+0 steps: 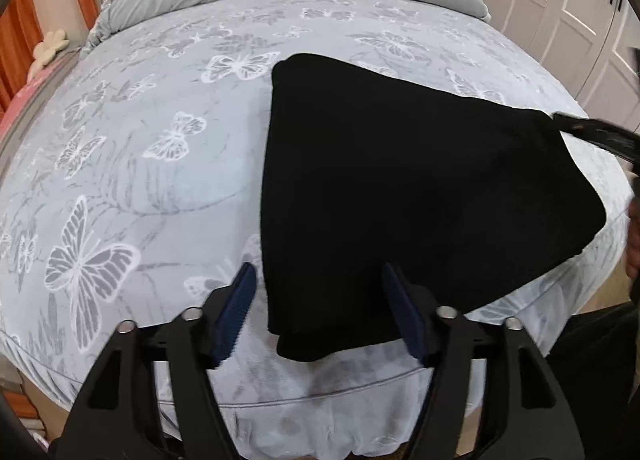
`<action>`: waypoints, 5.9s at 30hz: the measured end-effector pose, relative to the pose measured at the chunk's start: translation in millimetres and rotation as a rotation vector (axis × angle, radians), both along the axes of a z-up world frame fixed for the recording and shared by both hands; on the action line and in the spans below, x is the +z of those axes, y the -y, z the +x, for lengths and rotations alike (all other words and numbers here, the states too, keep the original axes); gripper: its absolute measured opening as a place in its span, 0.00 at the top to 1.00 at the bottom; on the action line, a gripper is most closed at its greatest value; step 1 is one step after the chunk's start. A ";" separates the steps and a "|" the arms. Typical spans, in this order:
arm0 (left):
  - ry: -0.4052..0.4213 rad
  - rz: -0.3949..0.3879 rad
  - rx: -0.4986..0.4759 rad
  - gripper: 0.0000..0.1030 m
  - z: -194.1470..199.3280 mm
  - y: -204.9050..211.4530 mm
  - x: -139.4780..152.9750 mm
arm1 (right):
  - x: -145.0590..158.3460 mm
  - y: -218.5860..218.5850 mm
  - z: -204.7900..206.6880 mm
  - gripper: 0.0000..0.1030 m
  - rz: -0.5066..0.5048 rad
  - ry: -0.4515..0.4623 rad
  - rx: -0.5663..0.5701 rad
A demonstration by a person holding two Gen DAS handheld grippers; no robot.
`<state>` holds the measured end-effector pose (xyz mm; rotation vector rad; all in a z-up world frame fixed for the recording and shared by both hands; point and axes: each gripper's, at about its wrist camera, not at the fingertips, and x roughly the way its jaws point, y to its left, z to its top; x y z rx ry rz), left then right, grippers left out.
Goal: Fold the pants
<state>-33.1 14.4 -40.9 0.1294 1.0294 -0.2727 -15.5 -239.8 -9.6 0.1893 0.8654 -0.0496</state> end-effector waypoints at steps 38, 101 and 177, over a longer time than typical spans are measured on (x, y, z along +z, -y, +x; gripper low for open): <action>-0.056 -0.262 0.307 0.10 -17.8 -129.0 22.5 | 1.8 -91.4 -79.9 0.44 0.026 0.010 0.320; 0.072 -0.091 0.150 0.09 -44.9 -151.4 24.6 | -59.1 -226.0 -20.9 0.93 0.366 -0.023 0.404; -0.070 -0.143 0.084 0.05 -6.4 -48.3 14.5 | -34.8 32.4 -36.3 0.19 0.299 -0.137 0.039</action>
